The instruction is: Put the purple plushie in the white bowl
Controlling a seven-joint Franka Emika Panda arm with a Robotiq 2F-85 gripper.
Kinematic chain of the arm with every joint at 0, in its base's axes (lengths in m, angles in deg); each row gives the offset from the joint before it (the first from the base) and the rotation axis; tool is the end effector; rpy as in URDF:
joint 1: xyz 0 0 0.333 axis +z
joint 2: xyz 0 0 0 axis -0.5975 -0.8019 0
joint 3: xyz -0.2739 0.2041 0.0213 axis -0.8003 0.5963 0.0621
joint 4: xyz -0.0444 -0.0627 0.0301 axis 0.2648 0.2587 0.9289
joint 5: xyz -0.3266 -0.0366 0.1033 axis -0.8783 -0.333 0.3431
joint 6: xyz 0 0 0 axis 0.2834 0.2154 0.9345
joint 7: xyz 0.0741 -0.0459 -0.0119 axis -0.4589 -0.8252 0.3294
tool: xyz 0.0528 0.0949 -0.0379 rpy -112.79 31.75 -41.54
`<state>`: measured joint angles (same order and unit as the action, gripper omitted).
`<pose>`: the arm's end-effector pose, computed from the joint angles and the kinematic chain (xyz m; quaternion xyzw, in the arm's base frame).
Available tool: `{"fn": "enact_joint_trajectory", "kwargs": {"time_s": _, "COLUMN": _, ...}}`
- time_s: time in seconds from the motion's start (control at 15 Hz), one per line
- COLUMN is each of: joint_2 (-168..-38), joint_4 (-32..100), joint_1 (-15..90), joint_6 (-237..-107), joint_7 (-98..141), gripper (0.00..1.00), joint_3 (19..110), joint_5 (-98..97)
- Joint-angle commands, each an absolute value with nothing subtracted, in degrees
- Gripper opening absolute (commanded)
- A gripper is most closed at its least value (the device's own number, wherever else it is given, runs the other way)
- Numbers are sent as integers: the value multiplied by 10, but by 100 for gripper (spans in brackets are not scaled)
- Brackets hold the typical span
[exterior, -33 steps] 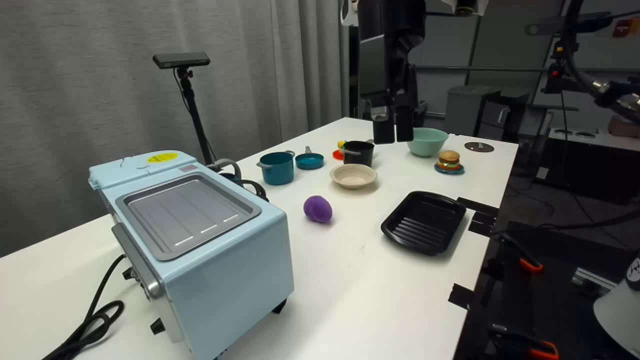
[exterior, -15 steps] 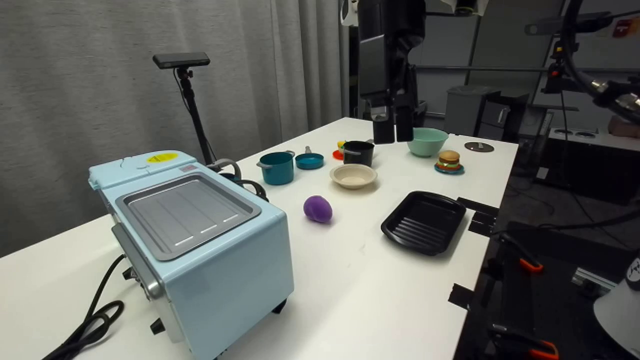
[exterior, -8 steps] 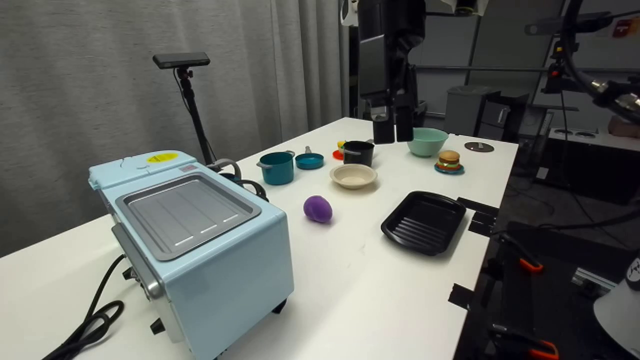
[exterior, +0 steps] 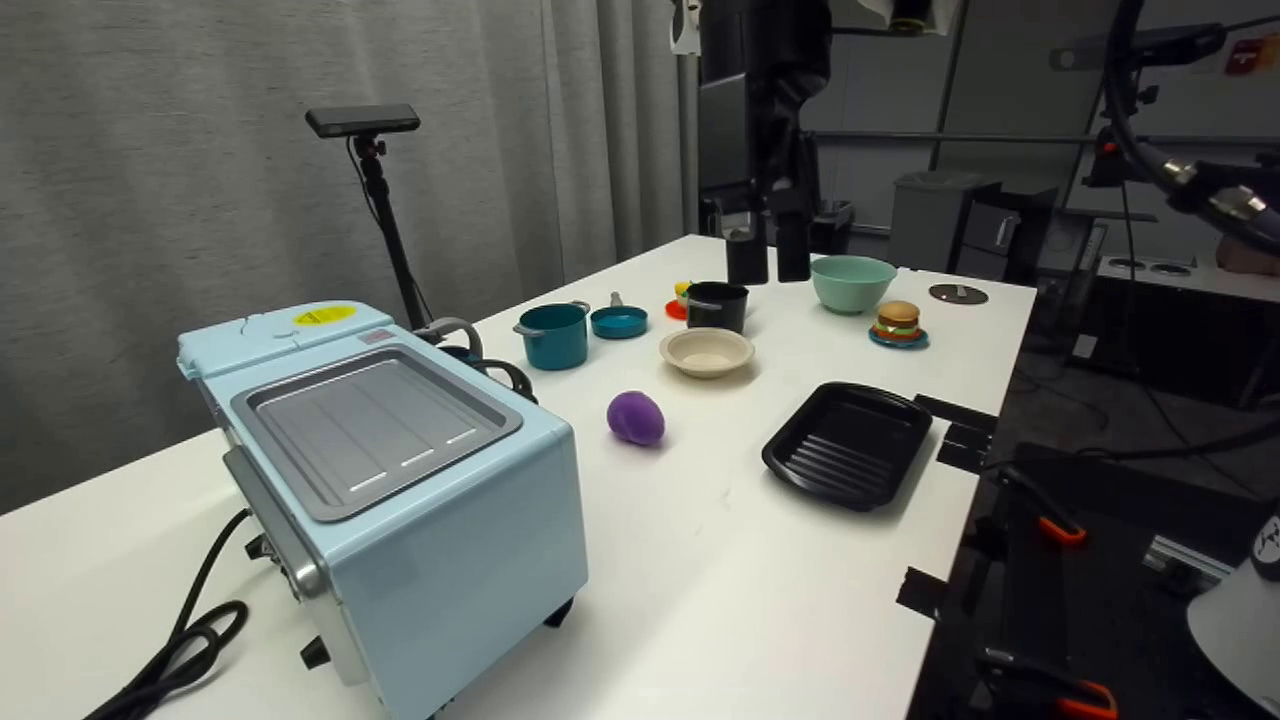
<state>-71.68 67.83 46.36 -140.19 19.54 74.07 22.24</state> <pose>0.3824 0.1395 0.5164 -0.9854 -0.0262 0.1027 0.1335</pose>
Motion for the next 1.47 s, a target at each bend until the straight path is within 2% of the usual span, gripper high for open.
{"fn": "enact_joint_trajectory", "kwargs": {"time_s": 0.0, "joint_2": -769, "joint_4": 623, "joint_1": 449, "joint_6": -1406, "joint_7": 194, "gripper": 100, "joint_3": 746, "joint_5": 213}}
{"fn": "enact_joint_trajectory", "kwargs": {"time_s": 1.4, "joint_2": -1092, "joint_4": 350, "joint_1": 398, "joint_6": -1473, "joint_7": 204, "gripper": 100, "joint_3": 699, "joint_5": 80}}
